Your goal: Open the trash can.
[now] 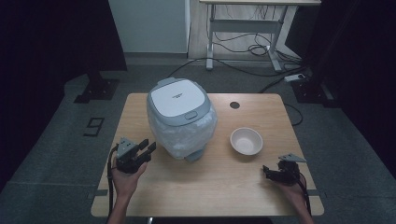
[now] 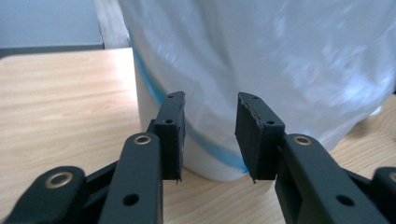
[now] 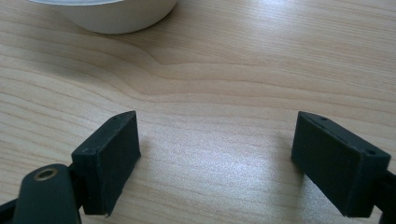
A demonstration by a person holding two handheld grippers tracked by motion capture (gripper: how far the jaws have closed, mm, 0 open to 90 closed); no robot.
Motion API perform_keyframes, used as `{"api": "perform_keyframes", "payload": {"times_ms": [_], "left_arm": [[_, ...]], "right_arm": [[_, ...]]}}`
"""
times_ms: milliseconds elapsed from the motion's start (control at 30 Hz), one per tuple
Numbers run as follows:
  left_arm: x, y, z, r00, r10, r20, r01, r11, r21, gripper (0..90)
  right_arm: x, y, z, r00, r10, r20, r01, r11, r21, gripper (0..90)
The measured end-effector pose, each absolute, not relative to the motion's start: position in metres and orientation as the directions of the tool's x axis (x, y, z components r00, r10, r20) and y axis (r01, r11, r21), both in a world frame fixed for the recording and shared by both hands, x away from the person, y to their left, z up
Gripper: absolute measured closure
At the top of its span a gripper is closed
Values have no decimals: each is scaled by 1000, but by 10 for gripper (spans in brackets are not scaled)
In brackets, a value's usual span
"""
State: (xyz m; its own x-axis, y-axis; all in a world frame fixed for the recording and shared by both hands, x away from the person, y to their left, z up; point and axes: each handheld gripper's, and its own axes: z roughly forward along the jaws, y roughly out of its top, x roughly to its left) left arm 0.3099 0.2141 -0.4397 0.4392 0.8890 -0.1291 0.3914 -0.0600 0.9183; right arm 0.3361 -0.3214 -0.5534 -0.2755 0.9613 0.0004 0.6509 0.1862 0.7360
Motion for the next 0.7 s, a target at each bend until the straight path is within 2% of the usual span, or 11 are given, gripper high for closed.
{"api": "perform_keyframes", "payload": {"times_ms": [500, 700], "left_arm": [[304, 205, -411, 501, 857, -119, 297, -41, 954, 798], [307, 202, -397, 534, 833, -144, 274, -9, 962, 849]], "right_arm": [[335, -321, -553, -276, 961, 0, 650, 186, 737, 150], [335, -321, -553, -277, 961, -1, 649, 188, 738, 151]]}}
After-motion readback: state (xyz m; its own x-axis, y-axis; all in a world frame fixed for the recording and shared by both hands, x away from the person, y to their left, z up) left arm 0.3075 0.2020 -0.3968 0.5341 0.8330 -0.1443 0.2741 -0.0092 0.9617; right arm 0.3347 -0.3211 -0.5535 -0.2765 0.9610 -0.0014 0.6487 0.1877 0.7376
